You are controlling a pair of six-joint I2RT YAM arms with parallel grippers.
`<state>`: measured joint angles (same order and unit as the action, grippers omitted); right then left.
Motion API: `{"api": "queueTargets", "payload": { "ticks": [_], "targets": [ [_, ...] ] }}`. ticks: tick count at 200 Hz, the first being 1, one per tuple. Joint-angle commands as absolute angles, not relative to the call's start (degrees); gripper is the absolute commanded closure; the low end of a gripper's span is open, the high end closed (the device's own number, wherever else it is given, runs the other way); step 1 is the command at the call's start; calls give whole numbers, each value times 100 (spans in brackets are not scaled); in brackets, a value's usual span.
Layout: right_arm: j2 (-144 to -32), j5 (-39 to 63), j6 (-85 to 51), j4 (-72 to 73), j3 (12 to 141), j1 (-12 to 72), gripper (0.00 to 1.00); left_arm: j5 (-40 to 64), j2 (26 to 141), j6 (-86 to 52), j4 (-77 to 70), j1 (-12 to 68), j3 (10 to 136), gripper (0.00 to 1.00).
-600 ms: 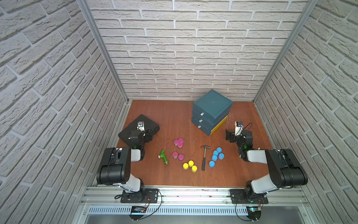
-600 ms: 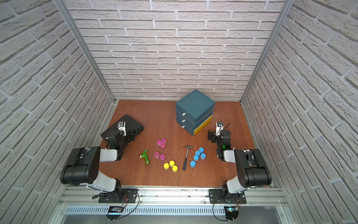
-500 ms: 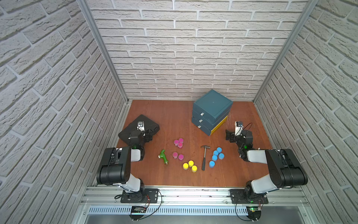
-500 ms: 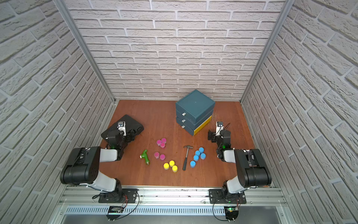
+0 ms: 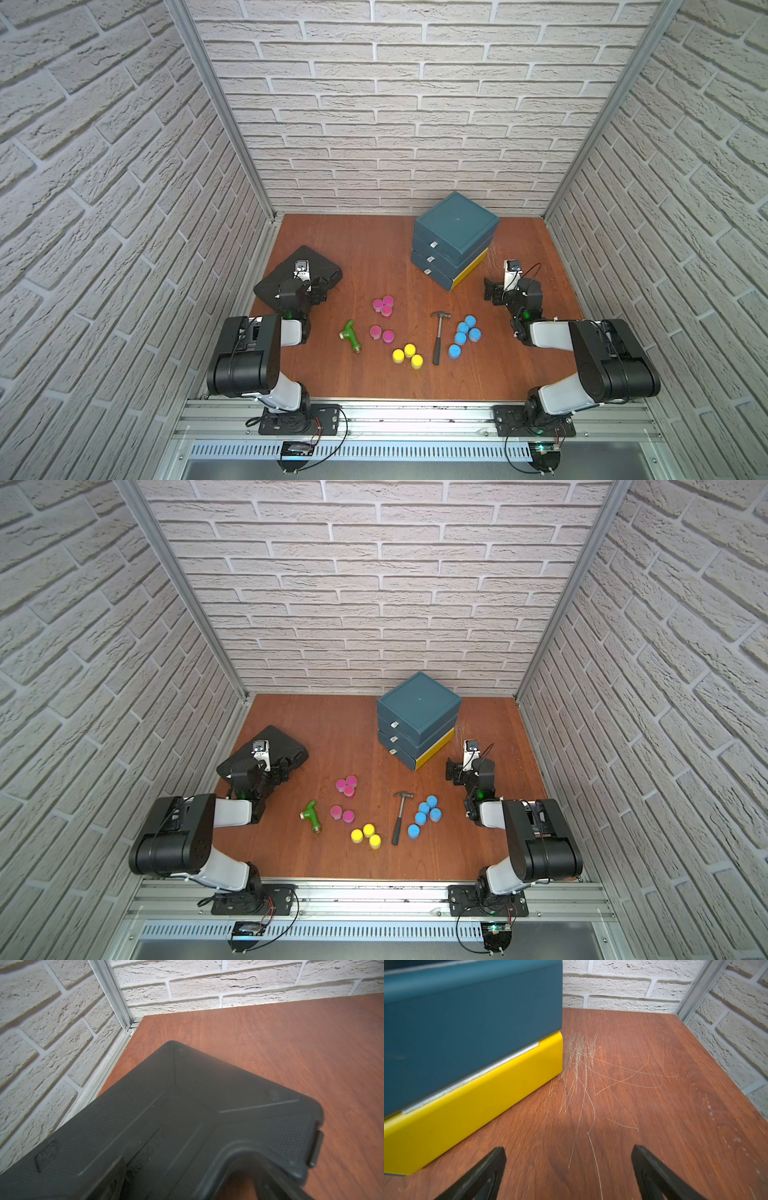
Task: Put the paint cans in the drawer according to color
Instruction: Open the drawer in the storage box.
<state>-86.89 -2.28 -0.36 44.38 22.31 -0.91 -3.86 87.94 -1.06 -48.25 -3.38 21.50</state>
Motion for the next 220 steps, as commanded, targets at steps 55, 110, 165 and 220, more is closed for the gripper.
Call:
{"api": "queueTargets", "payload": {
  "ticks": [55,110,165,220],
  "targets": [
    [-8684,-193,12,4706,2320,-123,1,-388,8875,-96,-4949,-371,2241,2],
    [-7796,-549,-23,2764,3072,-43,1,-476,8144,177,-2670,-28,3147,2],
    [-6656,-1349,-1521,-1241,6360,70,1,-2921,7462,103,-816,1701,5323,2],
    [-6339,-504,-4616,-3809,7851,-108,13,1894,8695,-5223,1502,1189,7470,2]
  ]
}}
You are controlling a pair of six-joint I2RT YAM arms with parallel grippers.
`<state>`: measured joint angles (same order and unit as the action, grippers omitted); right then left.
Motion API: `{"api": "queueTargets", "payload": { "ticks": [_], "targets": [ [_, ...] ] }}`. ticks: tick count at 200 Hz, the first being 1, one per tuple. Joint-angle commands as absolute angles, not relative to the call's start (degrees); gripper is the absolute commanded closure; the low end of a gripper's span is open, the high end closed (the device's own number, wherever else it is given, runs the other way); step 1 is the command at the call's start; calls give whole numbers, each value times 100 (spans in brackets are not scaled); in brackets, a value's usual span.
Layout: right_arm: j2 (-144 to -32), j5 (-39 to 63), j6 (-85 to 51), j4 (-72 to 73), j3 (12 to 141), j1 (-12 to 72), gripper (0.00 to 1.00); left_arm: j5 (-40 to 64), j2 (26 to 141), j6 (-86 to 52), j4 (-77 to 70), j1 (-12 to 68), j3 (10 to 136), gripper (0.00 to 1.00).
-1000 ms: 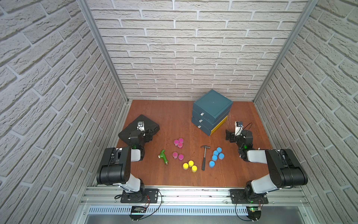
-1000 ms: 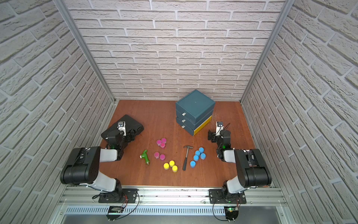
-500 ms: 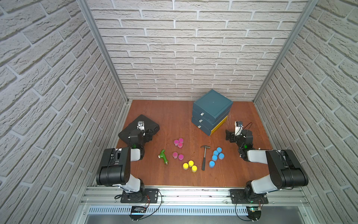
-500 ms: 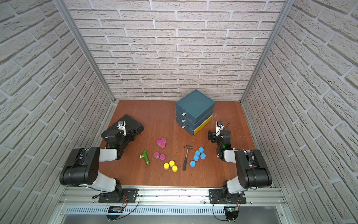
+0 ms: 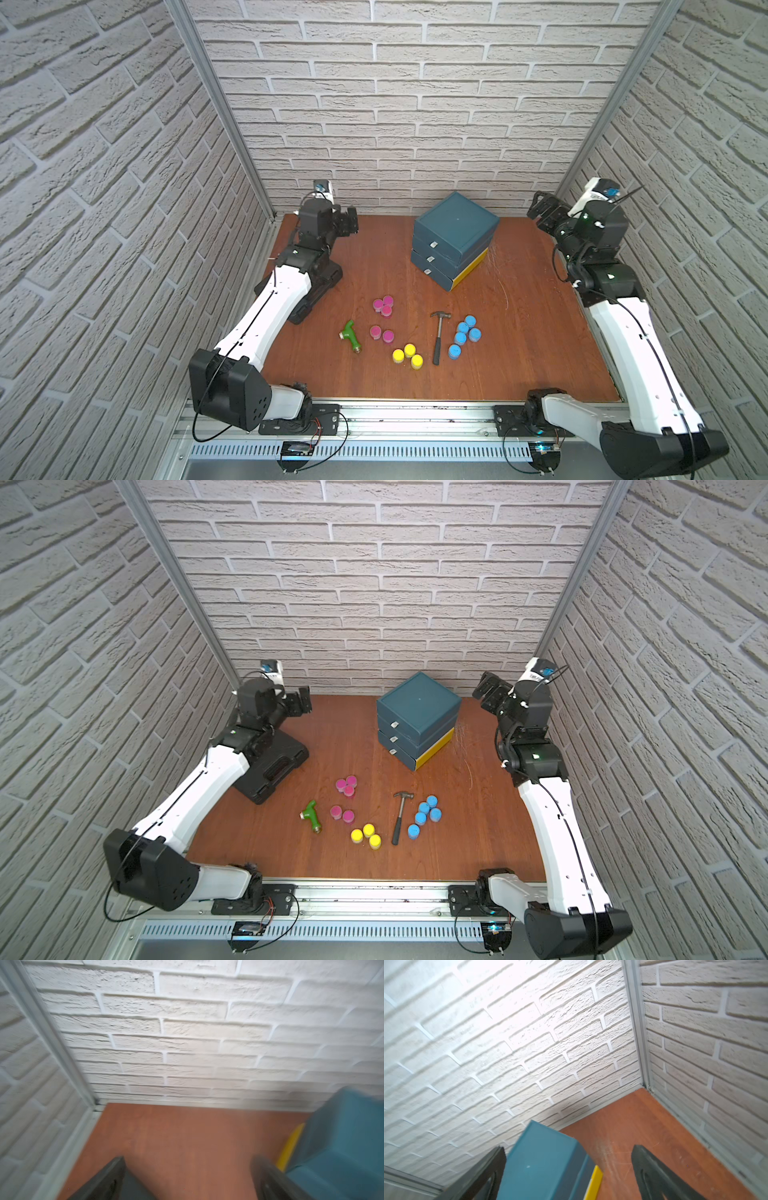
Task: Put the paint cans in the drawer according to color
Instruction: Open the drawer in the storage box.
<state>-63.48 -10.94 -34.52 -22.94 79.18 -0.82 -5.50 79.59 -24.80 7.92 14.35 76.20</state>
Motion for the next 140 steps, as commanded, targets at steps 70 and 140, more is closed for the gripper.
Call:
{"api": "queueTargets", "payload": {
  "ticks": [70,140],
  "targets": [
    [-6917,574,-4264,-5520,8757,138,33,2483,10529,-7333,-5,3201,8222,40],
    [-6979,1091,-4082,-5447,8704,229,35,2165,10646,-8095,-783,3408,8144,55]
  ]
}}
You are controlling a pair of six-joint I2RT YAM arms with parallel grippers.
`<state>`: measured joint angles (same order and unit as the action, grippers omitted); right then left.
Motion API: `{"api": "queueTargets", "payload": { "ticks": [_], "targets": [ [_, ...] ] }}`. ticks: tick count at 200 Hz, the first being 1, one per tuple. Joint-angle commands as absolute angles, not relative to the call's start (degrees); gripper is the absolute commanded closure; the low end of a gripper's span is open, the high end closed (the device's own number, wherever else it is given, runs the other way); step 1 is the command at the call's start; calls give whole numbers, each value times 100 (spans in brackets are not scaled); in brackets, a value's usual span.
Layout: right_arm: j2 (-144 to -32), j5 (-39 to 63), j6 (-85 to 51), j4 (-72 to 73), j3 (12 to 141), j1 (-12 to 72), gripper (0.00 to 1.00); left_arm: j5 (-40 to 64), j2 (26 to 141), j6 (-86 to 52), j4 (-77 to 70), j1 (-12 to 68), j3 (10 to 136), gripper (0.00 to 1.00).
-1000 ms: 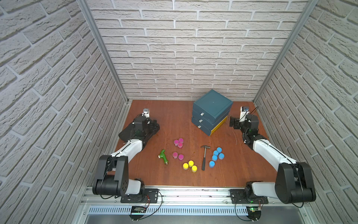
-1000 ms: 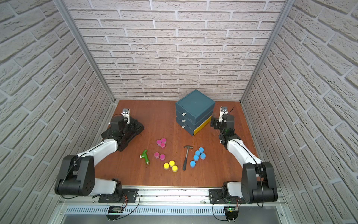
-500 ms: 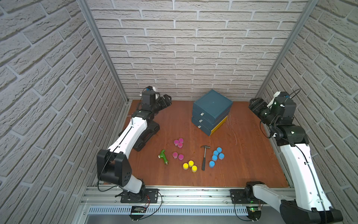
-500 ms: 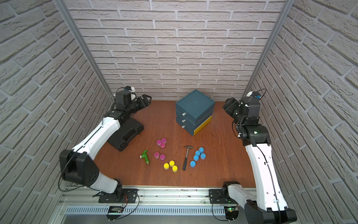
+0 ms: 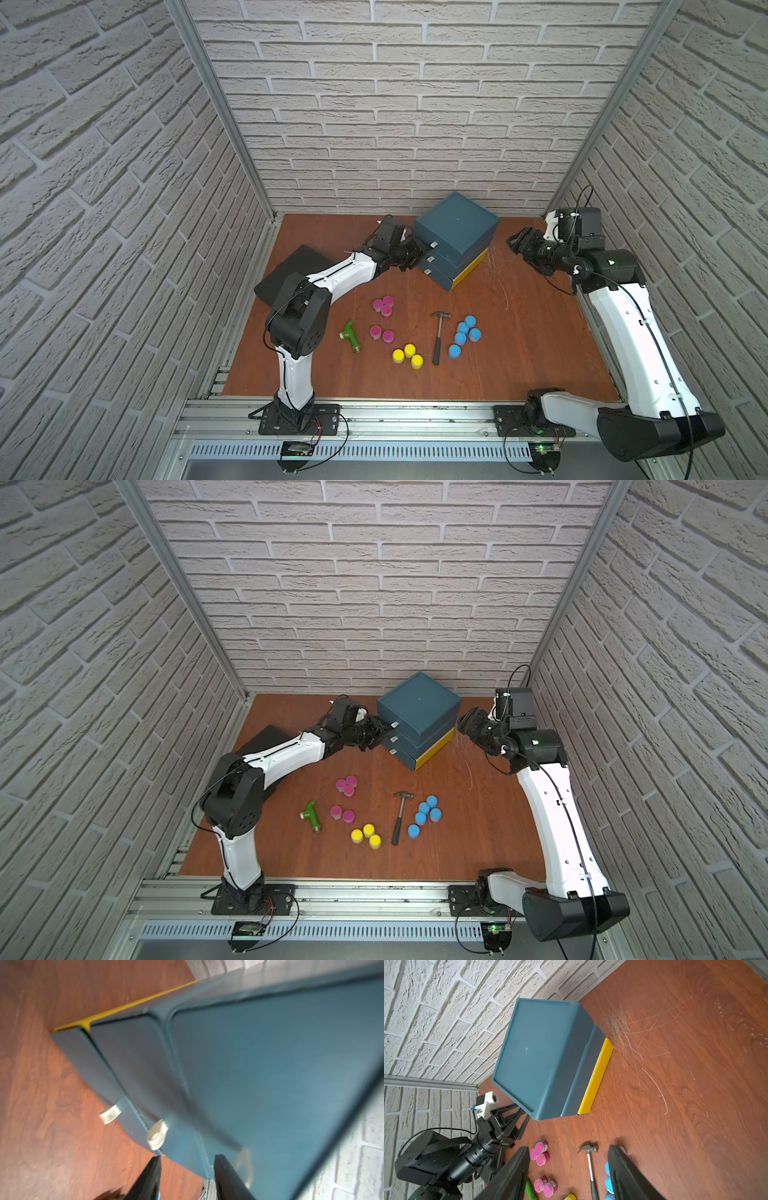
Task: Put the paint cans in the drawer according to color
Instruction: Open the drawer in the storage box.
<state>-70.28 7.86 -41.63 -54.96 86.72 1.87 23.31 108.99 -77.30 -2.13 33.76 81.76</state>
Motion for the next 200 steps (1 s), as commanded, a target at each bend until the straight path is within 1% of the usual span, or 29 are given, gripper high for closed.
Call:
{"api": "queueTargets", "payload": {
  "ticks": [1,56,69,83,97,113,137,157,200],
  "targets": [
    [-6974,1095,-4080,-5444,8698,229,35,2155,10636,-8103,-791,3409,8132,55],
    [-7030,1202,-4121,-5388,8700,255,37,2022,10336,-8168,-703,3485,8042,56],
    [-7037,1204,-4122,-5380,8701,264,37,2013,10310,-8193,-662,3480,8067,55],
    [-7049,1204,-4129,-5393,8700,272,37,2066,10357,-8249,-659,3481,8110,52],
    [-7064,1205,-4133,-5396,8701,281,37,2171,10470,-8311,-713,3494,8162,52],
    [-7073,1204,-4140,-5398,8692,289,37,2253,10587,-8357,-727,3493,8225,57],
    [-7073,1206,-4155,-5384,8709,299,38,2250,10659,-8391,-742,3482,8262,59],
    [-7074,1213,-4157,-5385,8692,307,38,2301,10747,-8417,-829,3480,8347,62],
    [-7074,1224,-4170,-5380,8620,312,39,2310,10818,-8537,-911,3499,8284,64]
  ]
}}
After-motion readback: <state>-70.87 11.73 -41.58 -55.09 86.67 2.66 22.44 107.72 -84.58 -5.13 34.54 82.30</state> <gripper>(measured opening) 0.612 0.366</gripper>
